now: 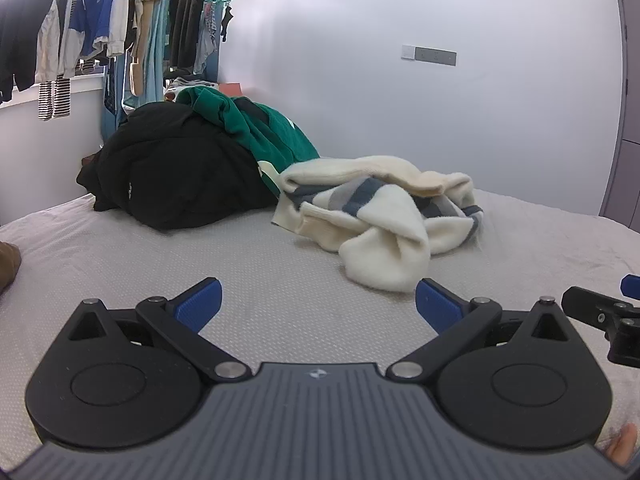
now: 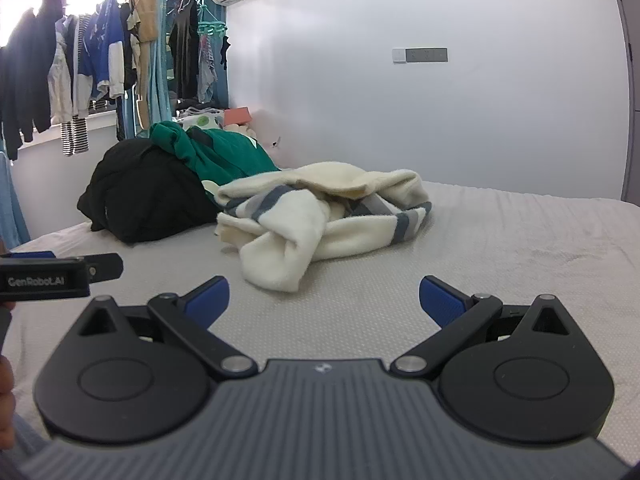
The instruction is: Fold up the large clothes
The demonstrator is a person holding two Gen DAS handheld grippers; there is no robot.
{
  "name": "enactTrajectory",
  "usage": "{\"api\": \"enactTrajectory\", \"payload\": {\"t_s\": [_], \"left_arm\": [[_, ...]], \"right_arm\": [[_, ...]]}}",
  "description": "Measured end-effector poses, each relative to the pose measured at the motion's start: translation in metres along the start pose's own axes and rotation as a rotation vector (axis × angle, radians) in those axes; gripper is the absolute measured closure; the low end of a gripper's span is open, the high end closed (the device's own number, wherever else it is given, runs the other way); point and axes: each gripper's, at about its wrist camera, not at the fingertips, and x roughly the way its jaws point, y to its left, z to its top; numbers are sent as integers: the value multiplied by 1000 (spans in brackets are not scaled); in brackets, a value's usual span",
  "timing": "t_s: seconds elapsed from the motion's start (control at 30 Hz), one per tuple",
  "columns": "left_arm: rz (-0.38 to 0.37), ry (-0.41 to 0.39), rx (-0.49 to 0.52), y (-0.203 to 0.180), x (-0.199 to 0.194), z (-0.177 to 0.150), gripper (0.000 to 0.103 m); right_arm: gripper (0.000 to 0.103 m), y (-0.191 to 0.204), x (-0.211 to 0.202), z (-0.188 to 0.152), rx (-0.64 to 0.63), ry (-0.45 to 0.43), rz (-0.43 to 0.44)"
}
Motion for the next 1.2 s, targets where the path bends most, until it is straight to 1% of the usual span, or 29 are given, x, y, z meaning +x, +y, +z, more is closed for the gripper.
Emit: {"api": "enactTrajectory", "payload": {"t_s": [0.43, 1.2], "left_arm": [[-2, 7, 15, -2, 3, 0, 0], [-3, 11, 9, 0, 7, -2, 0]], "right_arm": [[0, 2, 3, -3, -2, 7, -7], [0, 1, 4, -3, -3, 10, -26]]}}
